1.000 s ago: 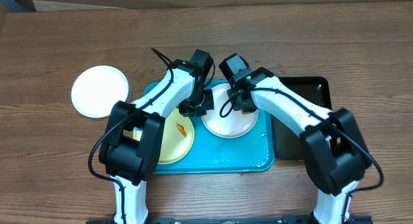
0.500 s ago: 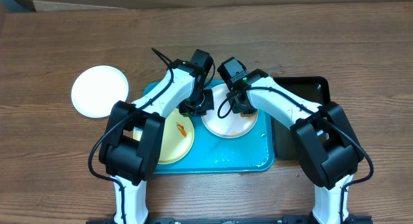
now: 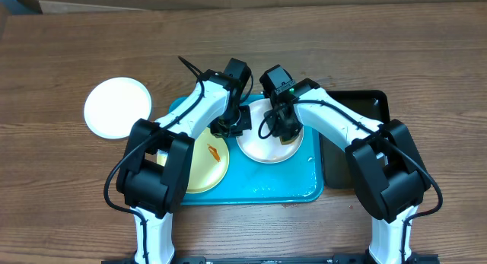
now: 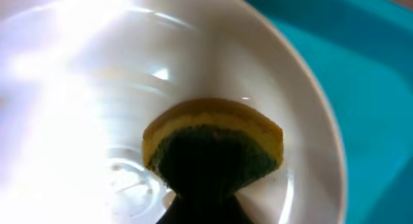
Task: Clean dirty plates on tray and stack at the side
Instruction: 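Scrub the held white plate with the sponge in the right gripper, then return the sponge to the basin, release it, raise the right arm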
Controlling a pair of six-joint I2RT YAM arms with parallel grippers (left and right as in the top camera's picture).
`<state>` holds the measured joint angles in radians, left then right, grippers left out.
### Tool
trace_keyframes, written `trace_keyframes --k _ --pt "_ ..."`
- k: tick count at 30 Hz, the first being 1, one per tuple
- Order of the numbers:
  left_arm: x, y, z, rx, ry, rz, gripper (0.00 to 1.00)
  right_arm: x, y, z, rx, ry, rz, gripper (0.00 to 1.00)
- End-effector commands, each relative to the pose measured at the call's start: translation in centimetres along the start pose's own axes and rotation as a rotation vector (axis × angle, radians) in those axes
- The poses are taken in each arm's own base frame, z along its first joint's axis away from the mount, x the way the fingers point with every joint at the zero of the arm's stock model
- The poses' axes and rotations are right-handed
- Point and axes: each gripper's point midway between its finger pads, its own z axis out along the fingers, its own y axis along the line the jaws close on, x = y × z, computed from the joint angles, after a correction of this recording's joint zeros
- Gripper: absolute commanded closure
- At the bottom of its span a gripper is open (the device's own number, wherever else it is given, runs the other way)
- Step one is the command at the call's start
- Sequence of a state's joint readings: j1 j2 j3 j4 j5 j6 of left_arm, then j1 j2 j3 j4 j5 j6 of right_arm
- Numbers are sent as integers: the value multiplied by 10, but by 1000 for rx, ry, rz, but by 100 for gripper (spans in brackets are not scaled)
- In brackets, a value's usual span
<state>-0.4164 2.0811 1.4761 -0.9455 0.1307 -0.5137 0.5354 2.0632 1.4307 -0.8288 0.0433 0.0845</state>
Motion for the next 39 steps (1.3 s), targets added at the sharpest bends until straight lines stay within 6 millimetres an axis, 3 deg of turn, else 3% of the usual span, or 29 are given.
trace_keyframes --k 1,5,9,14,17,21,24,29,32,39 --pt "-6 6 -8 -19 -34 15 96 18 37 11 -193 75 -25 96" --pt "-6 6 -8 -19 -34 15 96 15 55 2 -307 70 -83 96" --pt "-6 6 -8 -19 -35 15 95 0 67 -20 -430 43 -77 96" --pt "-6 6 -8 -19 -34 15 95 -23 44 -47 -452 4 -16 96" --pt "-6 6 -8 -20 -34 15 95 -30 31 -76 -527 -23 -21 96" --pt "-6 6 -8 -19 -34 15 94 -21 -22 -94 -404 -7 55 96" --pt "-6 6 -8 -19 -34 15 94 0 -72 -94 -261 60 155 96" --pt "-6 5 -8 -17 -36 15 88 30 -136 -84 -87 144 380 96" --pt "-6 5 -8 -17 -37 15 83 42 -157 -74 -30 163 458 96" --pt "-7 5 -8 -16 -39 16 83 65 -175 -36 76 172 507 96"
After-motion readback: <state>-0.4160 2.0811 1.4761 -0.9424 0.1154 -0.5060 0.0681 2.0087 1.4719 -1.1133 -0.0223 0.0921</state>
